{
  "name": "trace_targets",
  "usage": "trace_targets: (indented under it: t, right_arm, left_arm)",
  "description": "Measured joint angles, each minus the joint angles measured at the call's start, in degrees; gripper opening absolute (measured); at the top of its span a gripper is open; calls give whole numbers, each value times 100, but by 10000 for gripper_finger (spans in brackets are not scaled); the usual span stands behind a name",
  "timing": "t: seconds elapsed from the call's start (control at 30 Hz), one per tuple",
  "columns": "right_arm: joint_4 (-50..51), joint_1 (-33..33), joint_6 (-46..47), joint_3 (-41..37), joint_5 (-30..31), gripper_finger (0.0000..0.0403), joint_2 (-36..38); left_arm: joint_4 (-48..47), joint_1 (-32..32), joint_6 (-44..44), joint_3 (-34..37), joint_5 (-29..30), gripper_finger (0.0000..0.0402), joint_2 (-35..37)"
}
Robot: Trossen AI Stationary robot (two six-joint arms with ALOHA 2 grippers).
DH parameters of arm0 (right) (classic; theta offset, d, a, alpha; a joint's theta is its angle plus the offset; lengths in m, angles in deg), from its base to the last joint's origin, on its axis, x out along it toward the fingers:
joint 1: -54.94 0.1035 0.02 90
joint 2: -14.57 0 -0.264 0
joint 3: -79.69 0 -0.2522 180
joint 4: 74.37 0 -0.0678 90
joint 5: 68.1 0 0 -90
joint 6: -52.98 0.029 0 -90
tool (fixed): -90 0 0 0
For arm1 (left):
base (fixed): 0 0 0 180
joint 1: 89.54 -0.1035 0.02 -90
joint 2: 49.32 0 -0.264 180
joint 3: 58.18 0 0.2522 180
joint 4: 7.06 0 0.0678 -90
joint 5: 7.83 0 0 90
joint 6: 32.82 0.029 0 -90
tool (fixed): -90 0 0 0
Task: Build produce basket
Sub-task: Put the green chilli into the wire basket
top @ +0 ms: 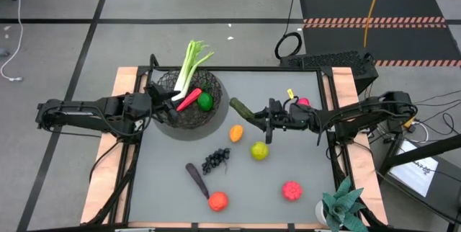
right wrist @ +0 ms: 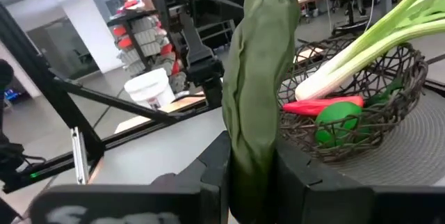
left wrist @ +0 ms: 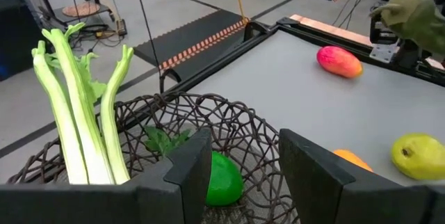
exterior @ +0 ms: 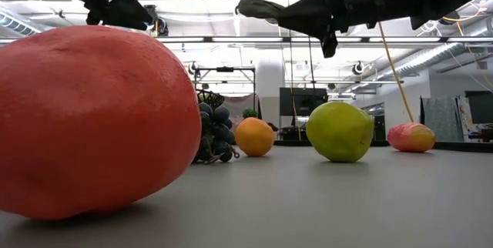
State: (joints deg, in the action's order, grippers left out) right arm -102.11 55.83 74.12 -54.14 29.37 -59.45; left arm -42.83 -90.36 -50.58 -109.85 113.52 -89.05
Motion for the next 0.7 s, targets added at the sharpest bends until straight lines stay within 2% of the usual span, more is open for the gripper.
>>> trace_targets:
  t: [0.17,0.4,0.53,0.7]
  right_arm:
    - [-72,0,-393,0,0,61,-3]
    - [-218,179,-1787,2,17,61,-2]
    - [-233,258,-2403,2,20,61,-2]
    - [-493,262,-2640,5,-5,61,-2]
  left_arm:
    - [18,0,-5,0,-176,168,-46]
    - [672,9,430,0,-842,177,-589]
    - [1402,160,902,0,-1389,208,-1193]
    - [2567,503,1696,0,-1486,264,-2036]
